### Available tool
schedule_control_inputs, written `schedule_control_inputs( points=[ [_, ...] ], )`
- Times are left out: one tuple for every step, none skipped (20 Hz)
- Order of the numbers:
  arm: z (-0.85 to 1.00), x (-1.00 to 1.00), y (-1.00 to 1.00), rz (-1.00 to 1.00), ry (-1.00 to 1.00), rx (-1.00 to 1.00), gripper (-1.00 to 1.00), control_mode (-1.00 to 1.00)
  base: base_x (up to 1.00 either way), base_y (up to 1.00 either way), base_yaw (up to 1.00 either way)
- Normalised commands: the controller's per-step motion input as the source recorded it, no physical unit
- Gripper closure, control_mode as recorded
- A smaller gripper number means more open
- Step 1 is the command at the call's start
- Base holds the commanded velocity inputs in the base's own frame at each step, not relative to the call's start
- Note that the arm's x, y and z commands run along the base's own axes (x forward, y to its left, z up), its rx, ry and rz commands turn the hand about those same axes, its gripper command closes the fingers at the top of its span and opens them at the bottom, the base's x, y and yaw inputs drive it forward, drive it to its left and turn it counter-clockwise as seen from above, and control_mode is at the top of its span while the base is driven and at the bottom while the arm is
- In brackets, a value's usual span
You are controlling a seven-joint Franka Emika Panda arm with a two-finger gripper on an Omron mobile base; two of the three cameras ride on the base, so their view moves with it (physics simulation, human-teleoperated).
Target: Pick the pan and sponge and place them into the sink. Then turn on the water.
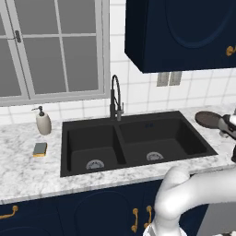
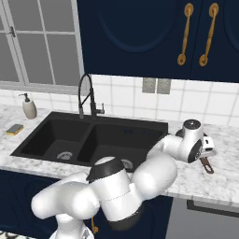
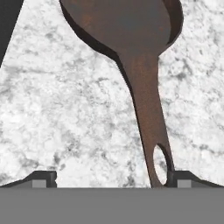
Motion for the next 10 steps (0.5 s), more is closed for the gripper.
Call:
schedule_control_inputs(
  points=[
    [0.00, 0.34, -0.24, 0.02, 0.00, 0.00, -1.00, -1.00, 0.00, 0.00, 0.00],
    [0.00, 0.35, -0.24, 0.02, 0.00, 0.00, -1.00, -1.00, 0.00, 0.00, 0.00],
    [0.00, 0.36, -0.22, 0.02, 0.01, 0.00, -1.00, -1.00, 0.00, 0.00, 0.00],
    [0.00, 0.37, -0.16, 0.00, 0.07, 0.00, -1.00, -1.00, 0.00, 0.00, 0.00],
    [0.00, 0.40, -0.14, 0.00, 0.10, 0.00, -1.00, -1.00, 0.00, 0.00, 0.00],
    [-0.01, 0.39, -0.16, 0.00, 0.10, 0.00, -1.00, -1.00, 0.00, 0.00, 0.00],
    [0.00, 0.36, -0.18, 0.00, 0.11, 0.00, -1.00, -1.00, 0.00, 0.00, 0.00],
    [-0.02, 0.31, -0.23, 0.00, 0.11, 0.00, -1.00, -1.00, 0.00, 0.00, 0.00],
    [0.00, 0.24, -0.24, 0.00, 0.12, 0.00, -1.00, -1.00, 0.00, 0.00, 0.00],
    [0.00, 0.21, -0.24, 0.00, 0.14, 0.00, -1.00, -1.00, 0.00, 0.00, 0.00]
  ],
)
